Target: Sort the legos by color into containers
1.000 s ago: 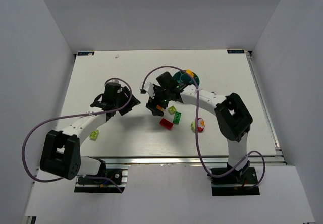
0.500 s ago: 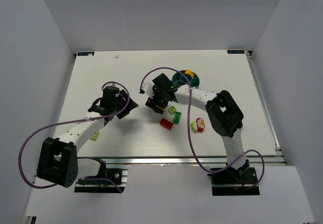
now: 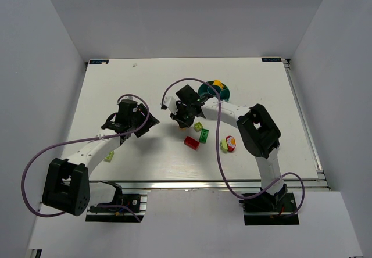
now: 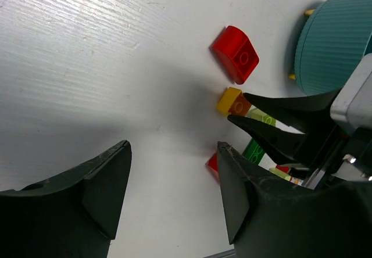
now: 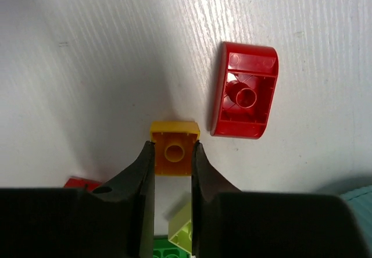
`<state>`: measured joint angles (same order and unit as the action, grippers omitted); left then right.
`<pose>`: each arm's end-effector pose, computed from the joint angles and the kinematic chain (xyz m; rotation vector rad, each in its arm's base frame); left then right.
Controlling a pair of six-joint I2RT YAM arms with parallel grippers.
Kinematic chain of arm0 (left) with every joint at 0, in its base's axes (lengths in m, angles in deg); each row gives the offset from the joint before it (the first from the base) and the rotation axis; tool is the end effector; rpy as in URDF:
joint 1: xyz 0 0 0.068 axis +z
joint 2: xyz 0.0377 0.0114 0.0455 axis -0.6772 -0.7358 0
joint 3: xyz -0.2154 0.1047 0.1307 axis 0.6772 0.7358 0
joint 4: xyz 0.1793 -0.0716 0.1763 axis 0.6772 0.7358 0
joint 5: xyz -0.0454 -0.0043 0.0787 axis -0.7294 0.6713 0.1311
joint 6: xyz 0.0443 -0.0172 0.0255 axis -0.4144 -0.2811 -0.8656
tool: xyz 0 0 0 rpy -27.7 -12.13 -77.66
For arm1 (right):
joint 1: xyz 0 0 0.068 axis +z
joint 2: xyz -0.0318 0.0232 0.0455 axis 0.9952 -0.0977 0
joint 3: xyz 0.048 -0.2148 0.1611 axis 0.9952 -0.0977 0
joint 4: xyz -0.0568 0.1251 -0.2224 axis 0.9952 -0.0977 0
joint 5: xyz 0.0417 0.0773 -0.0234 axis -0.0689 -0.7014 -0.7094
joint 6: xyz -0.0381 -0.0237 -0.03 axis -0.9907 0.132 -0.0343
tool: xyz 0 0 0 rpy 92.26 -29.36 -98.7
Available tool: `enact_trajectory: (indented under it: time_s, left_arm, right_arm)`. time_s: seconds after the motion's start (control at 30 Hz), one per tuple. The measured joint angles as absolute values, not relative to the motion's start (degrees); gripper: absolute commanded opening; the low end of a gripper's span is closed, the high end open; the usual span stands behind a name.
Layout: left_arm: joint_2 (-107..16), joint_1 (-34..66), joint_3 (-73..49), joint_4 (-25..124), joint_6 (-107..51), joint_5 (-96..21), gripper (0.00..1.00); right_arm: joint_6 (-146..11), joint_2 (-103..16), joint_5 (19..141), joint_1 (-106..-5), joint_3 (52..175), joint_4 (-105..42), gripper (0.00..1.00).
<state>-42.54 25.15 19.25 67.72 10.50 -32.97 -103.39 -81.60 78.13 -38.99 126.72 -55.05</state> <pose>0.2422 -0.0788 0.2091 -0.6754 2.3927 -0.6151 0.3143 0.3267 0.1821 -1.5813 1.9852 0.3158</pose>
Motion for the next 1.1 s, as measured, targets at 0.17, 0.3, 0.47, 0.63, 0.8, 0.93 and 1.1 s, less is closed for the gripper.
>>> enact_trajectory:
  time_s: [0.17,0.3,0.47,0.63,0.8,0.93,1.1]
  left_arm:
    - [-42.5,25.2,19.2,67.7,10.5,-33.0,0.70]
    - [-42.5,25.2,19.2,67.7,10.5,-32.9,0.70]
    - [-42.6,25.2,19.2,66.7,10.5,-33.0,0.70]
    - [-43.1,25.2,19.2,65.7,10.5,-33.0,0.70]
    - [-44.9,25.2,19.2,64.8,10.5,-33.5,0.70]
    - [-47.0,25.2,18.4,64.9,10.4,-34.0,0.70]
    - [-48.2,25.2,17.0,64.6,10.2,-34.2,0.70]
  right_arm:
    - [-103.5,-80.7,73.1,-39.7,126.7,-56.6,0.00]
    - [-101.9,-74.7,66.1,-41.9,125.6,-56.7,0.00]
    - [-95.9,-62.1,59.9,-52.1,125.5,-51.6,0.00]
    - [-90.4,-58.2,57.7,-64.3,125.5,-46.9,0.00]
    - [-85.2,-61.0,56.9,-71.5,125.1,-45.0,0.00]
    - [-81.6,-65.9,56.2,-75.2,126.2,-44.0,0.00]
    - [-80.1,-70.7,56.1,-77.7,127.3,-43.7,0.00]
